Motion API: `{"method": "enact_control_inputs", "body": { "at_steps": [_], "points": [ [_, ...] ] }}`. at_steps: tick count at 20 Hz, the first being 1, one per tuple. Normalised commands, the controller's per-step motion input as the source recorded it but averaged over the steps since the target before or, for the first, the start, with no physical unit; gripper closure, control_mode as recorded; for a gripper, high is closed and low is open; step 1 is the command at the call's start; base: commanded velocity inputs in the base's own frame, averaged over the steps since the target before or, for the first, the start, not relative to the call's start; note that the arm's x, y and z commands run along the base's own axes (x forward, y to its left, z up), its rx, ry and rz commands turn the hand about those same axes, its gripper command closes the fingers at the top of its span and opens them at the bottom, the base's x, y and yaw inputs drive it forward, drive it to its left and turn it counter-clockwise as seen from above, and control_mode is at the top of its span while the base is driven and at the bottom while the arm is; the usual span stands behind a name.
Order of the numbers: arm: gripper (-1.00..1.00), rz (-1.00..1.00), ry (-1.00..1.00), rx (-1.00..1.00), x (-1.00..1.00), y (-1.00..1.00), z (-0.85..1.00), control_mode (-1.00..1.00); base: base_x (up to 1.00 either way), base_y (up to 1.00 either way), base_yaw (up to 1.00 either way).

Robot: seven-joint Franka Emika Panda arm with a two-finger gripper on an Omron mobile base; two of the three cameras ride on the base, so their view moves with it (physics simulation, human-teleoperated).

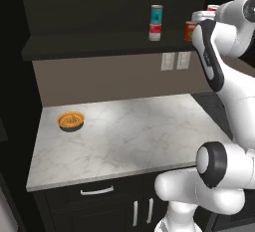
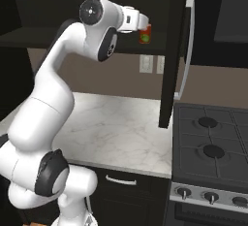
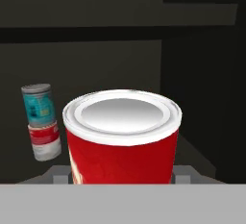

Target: Stack two cans on top of the other two cans in the cabinet.

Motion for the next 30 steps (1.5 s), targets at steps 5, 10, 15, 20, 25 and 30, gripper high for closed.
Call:
{"method": "enact_control_inputs", "body": {
  "at_steps": [5, 10, 15, 20, 25, 30],
  "points": [
    [1.0, 0.0, 0.0, 0.0, 0.24, -0.02, 0.0, -1.0, 0.0, 0.0, 0.0],
    [1.0, 0.0, -0.02, 0.0, 0.24, 0.0, 0.0, -1.0, 0.0, 0.0, 0.0],
    [1.0, 0.0, 0.0, 0.0, 0.17, -0.01, -0.06, -1.0, 0.0, 0.0, 0.0],
    [1.0, 0.0, -0.01, 0.01, 0.22, -0.03, -0.02, -1.0, 0.0, 0.0, 0.0],
    [1.0, 0.0, -0.01, 0.0, 0.27, -0.03, 0.0, -1.0, 0.0, 0.0, 0.0],
    [1.0, 0.0, 0.0, 0.0, 0.28, -0.09, 0.0, -1.0, 0.0, 0.0, 0.0]
  ]
}}
